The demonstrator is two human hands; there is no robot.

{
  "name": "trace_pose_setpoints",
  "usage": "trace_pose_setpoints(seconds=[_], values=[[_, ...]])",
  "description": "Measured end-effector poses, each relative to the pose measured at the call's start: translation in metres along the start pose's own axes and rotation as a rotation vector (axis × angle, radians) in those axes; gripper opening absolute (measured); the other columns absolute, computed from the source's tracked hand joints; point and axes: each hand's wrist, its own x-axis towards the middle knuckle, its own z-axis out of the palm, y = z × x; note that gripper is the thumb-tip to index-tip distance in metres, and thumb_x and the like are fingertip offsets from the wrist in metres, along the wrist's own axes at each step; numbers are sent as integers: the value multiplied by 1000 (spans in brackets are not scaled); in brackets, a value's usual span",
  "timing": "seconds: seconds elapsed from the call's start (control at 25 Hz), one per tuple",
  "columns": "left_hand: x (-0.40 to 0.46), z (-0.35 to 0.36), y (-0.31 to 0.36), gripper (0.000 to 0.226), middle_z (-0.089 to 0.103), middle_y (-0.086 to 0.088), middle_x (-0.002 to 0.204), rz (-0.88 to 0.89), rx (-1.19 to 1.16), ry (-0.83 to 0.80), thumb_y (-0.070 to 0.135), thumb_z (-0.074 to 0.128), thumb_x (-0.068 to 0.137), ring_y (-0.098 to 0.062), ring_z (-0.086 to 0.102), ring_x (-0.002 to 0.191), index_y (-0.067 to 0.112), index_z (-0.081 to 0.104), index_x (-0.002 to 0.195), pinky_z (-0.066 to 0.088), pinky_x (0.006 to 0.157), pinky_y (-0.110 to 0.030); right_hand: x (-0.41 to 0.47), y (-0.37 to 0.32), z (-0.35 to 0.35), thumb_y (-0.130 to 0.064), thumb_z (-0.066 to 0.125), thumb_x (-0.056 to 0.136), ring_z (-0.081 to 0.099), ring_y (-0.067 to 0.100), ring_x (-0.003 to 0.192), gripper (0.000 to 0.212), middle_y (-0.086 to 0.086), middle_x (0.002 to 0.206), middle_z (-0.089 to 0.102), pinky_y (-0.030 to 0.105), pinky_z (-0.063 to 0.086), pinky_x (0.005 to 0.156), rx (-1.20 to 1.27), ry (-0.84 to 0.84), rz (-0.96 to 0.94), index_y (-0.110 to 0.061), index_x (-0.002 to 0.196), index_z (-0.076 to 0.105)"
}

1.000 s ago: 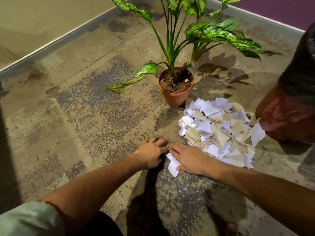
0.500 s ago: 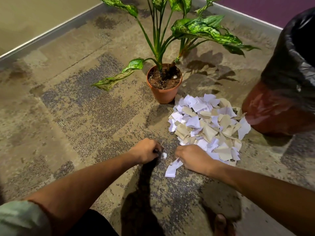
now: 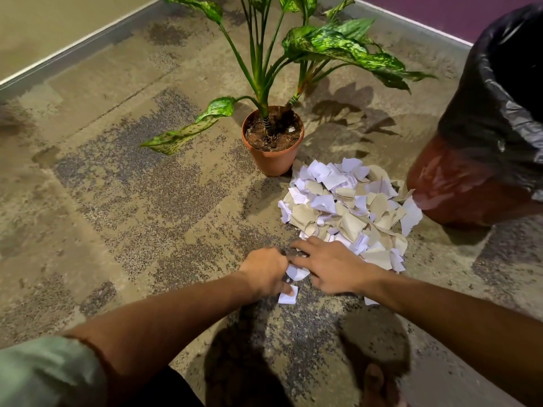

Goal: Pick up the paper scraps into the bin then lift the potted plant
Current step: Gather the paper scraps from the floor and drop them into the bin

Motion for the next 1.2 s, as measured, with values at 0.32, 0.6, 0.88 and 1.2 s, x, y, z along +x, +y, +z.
trace_pose_setpoints(seconds=[0.32,0.6,0.88,1.2], values=[[-5,6,20,10,65,-16,96,143,66,-12,-2,52,90,-31,65,82,1,61,92,49,67,-35,-5,-12,6,-3,49,87,53,31,101,24,10,113,55,42,50,75,13,-15,-68,-6,108,62],[14,6,1,15,70,-11,96,61,-199,-36,8,57,86,-29,65,89,9,69,94,54,84,-35,-6,6,1,4,55,78,61,29,84,46,5,115,51,40,49,66,95,51,74,-14,120,54],[23,-5,-24,14,65,3,82,-39,-391,103,9,58,87,-15,62,77,16,71,88,51,74,-22,5,3,9,2,61,81,59,26,97,65,2,131,44,33,46,79,311,51,114,-27,139,47],[14,-8,-39,12,71,-4,89,-60,-372,152,11,59,87,-18,65,82,13,71,86,55,76,-30,14,-13,3,2,52,85,61,25,94,39,4,104,63,38,50,81,173,64,53,-16,117,65]])
